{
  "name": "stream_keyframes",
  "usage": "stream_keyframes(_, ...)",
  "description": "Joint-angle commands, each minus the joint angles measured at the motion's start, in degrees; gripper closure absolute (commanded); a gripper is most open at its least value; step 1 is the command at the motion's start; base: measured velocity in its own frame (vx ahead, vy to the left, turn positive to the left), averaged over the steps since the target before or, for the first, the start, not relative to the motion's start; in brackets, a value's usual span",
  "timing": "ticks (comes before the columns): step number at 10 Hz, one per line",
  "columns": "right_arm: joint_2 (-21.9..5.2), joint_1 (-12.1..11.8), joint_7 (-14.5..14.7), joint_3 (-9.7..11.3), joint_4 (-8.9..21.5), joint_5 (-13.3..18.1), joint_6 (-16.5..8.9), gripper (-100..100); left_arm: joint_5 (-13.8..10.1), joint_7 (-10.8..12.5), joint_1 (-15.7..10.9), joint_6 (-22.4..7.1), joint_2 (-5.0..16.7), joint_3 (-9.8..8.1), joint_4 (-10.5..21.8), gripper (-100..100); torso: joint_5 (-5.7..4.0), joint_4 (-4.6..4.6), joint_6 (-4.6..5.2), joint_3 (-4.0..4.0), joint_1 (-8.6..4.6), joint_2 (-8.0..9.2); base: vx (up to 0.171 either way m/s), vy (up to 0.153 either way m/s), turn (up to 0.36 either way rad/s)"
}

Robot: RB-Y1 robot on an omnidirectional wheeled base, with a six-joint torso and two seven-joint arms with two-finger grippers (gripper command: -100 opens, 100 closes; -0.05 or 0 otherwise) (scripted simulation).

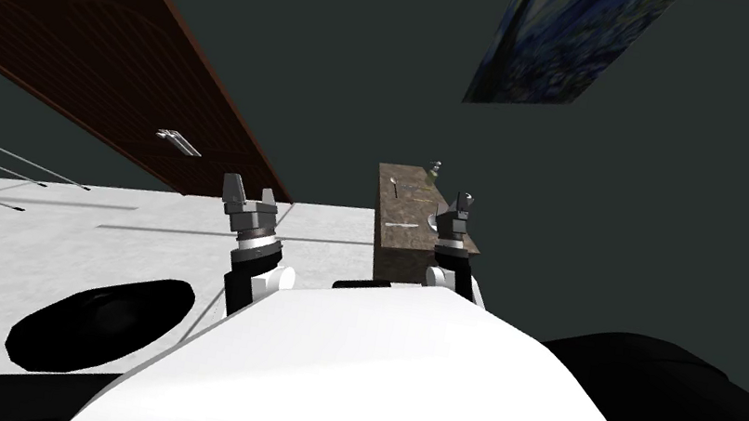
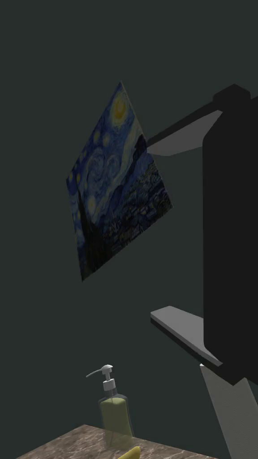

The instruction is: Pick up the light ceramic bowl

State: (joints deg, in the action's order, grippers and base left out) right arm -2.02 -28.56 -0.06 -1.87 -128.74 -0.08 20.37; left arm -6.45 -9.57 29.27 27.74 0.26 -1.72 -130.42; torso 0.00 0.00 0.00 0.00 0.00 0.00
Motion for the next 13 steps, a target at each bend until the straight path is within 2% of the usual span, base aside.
stream_keyframes(1,-1.74,-0.09,0.51,-0.03,0.78,0.39,-0.03,-100,0.00,0.00,0.00,0.00,0.00,0.00,0.00,0,0.00,0.00,0.00,0.00,0.00,0.00,-0.010,0.002,0.035)
stream_keyframes(4,-6.81,-0.47,2.54,-0.10,3.71,1.86,-0.15,-100,0.00,0.00,-0.01,0.00,0.00,0.00,0.00,0,0.00,0.02,0.00,0.07,-0.02,0.13,-0.036,0.002,0.061)
stream_keyframes(5,-7.12,-0.47,2.54,-0.10,3.71,1.86,-0.15,-100,0.00,0.00,-0.01,0.00,0.00,0.00,0.00,0,-0.01,0.03,-0.01,0.09,-0.02,0.17,-0.033,-0.001,0.022)
stream_keyframes(7,-11.09,-0.86,4.61,-0.19,6.54,3.28,-0.28,-100,0.00,0.00,-0.01,0.00,0.00,0.00,0.00,0,-0.01,0.03,-0.01,0.08,-0.04,0.14,-0.047,-0.001,0.075)
stream_keyframes(10,-14.75,-1.09,5.81,-0.24,8.14,4.10,-0.35,-100,0.00,0.00,-0.01,0.00,0.00,0.00,0.00,0,-0.01,0.04,-0.01,0.10,-0.05,0.17,-0.042,-0.005,0.038)
stream_keyframes(11,-16.83,-1.35,7.12,-0.28,9.85,4.97,-0.42,-100,0.00,0.00,0.00,0.00,0.00,0.00,0.00,0,-0.01,0.04,0.01,0.09,-0.05,0.15,-0.046,0.002,0.063)
stream_keyframes(12,-17.64,-1.35,7.12,-0.28,9.85,4.97,-0.42,-100,0.00,0.00,-0.01,0.00,0.00,0.00,0.00,0,-0.01,0.04,0.00,0.10,-0.04,0.18,-0.042,-0.004,0.037)
stream_keyframes(13,-19.89,-1.65,8.50,-0.32,11.64,5.89,-0.49,-100,0.00,0.00,0.00,0.00,0.00,0.00,0.00,0,-0.01,0.04,0.00,0.09,-0.04,0.16,-0.051,-0.003,0.079)
